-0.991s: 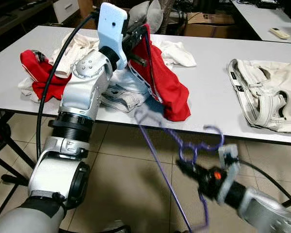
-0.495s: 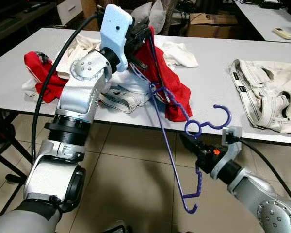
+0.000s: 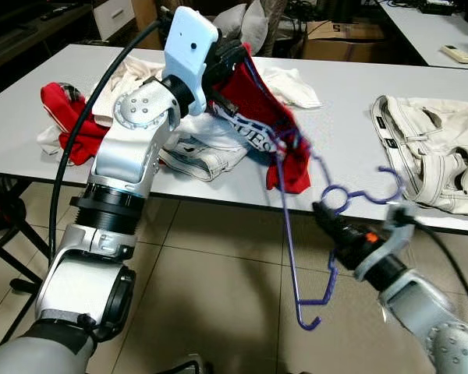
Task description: Hang hanger
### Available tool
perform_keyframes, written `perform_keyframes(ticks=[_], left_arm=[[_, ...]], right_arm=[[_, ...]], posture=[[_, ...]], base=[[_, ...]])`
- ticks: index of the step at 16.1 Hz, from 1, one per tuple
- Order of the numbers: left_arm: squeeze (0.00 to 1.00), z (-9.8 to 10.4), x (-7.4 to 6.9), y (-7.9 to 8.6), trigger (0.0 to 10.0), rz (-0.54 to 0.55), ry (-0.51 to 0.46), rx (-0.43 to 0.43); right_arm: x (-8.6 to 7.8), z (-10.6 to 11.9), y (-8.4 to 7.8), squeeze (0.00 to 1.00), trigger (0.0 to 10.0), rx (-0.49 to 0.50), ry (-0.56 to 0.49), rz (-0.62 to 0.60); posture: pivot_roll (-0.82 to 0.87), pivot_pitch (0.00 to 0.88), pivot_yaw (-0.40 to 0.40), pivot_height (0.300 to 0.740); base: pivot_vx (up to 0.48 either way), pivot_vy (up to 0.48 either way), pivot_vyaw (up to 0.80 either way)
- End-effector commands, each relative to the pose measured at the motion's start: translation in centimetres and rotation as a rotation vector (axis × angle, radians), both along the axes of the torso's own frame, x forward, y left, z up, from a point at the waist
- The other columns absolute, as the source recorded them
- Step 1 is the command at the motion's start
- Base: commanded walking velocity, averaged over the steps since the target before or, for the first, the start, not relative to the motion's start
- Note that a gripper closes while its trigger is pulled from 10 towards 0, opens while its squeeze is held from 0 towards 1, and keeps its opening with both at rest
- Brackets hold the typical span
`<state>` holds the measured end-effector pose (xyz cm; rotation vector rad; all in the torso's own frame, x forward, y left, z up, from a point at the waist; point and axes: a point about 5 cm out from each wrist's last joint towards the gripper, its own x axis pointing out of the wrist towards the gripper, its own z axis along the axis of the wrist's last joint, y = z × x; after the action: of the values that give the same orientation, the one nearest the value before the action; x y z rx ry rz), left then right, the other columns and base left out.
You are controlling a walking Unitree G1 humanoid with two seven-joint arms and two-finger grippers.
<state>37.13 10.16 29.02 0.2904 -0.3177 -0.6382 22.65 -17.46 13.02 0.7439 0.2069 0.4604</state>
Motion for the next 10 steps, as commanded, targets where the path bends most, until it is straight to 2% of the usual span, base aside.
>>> perform_keyframes(ticks=[1, 6, 10], left_arm=[[0.0, -0.1, -0.2, 0.2, 0.0, -0.004, -0.01, 0.028], [0.0, -0.4, -0.1, 0.1, 0.0, -0.004, -0.011, 0.061], [0.0, 0.0, -0.3, -0.2, 0.0, -0.02, -0.021, 0.041]], right_arm=[[-0.3, 0.4, -0.4, 0.0, 10.0, 0.028, -0.017, -0.015], [-1.0, 0.6, 0.1, 0.0, 10.0, 0.066, -0.02, 0.041], [0.0, -0.5, 1.1, 0.0, 10.0, 0.074, 0.046, 0.098]], posture=[[0.0, 0.0, 0.06, 0.74], [0.0, 0.001, 0.061, 0.74], [0.01, 0.0, 0.056, 0.74]], base=[[0.0, 0.0, 0.0], [0.0, 0.0, 0.0], [0.0, 0.0, 0.0]])
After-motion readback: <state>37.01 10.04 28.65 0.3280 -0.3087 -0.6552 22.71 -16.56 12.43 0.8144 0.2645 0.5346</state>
